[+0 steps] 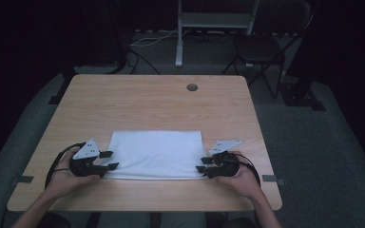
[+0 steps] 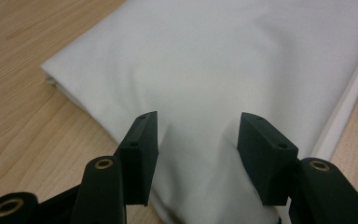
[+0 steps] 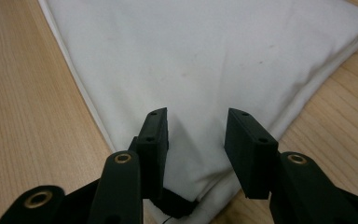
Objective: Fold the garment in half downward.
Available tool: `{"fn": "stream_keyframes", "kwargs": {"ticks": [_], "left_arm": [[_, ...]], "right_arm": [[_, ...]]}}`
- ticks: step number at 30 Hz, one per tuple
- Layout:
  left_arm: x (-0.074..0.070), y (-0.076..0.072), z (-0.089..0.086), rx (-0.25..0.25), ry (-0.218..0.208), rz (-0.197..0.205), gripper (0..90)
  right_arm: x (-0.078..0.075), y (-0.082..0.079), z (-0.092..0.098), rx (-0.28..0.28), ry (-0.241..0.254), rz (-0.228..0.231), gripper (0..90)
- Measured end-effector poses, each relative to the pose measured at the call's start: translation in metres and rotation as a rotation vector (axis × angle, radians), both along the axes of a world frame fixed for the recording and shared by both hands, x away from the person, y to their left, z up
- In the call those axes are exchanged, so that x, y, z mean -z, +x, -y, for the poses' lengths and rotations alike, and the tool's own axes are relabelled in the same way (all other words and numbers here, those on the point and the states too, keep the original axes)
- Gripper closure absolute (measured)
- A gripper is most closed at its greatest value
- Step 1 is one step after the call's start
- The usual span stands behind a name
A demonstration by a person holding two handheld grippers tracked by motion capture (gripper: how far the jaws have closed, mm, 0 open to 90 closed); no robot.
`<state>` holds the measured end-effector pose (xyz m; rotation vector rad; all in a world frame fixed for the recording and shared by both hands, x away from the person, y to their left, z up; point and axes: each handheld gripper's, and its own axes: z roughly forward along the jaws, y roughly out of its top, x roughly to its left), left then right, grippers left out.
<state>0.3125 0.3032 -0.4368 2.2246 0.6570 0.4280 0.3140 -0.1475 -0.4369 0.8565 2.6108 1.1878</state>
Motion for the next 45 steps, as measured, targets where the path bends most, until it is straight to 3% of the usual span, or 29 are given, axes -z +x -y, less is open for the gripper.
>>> {"fn": "stream_keyframes", "kwargs": {"ticks": [2, 4, 9, 15, 19, 27, 30, 35, 39, 41, 45], "left_arm": [[0.000, 0.000, -0.001, -0.009, -0.008, -0.011, 46.2], [-0.004, 0.004, 0.000, -0.031, -0.043, -0.037, 39.7], [-0.014, 0.019, 0.004, -0.072, -0.075, -0.036, 31.6], [-0.013, 0.037, 0.019, -0.051, -0.065, -0.064, 29.8], [-0.007, 0.052, 0.026, -0.069, -0.024, -0.093, 21.2], [-0.003, 0.058, 0.028, -0.061, 0.014, -0.120, 21.3], [-0.008, 0.051, 0.029, -0.058, 0.000, -0.109, 21.2], [-0.017, 0.019, 0.029, -0.003, -0.021, -0.075, 21.3], [-0.012, -0.003, 0.027, 0.045, -0.018, -0.118, 21.2], [-0.007, -0.007, 0.025, 0.053, 0.002, -0.131, 21.3], [-0.005, -0.006, 0.020, 0.030, -0.006, -0.132, 21.3]], "right_arm": [[0.000, -0.001, 0.000, 0.002, 0.000, 0.000, 58.9], [-0.001, -0.001, -0.001, 0.006, -0.003, -0.001, 57.4], [-0.007, 0.000, -0.010, 0.002, 0.011, 0.015, 55.0], [-0.003, 0.003, -0.016, -0.006, -0.003, 0.004, 52.1], [-0.001, 0.001, -0.014, 0.001, 0.003, 0.009, 51.9], [-0.001, 0.001, -0.012, -0.005, 0.010, 0.006, 51.5], [-0.002, 0.001, -0.013, 0.003, 0.004, 0.009, 50.4], [0.000, -0.001, -0.010, 0.016, 0.009, 0.005, 49.3], [0.001, -0.001, -0.008, 0.019, 0.007, 0.001, 49.2], [0.000, -0.001, -0.009, 0.020, 0.001, 0.000, 49.3], [0.000, 0.000, -0.011, 0.020, -0.016, 0.014, 49.6]]}}
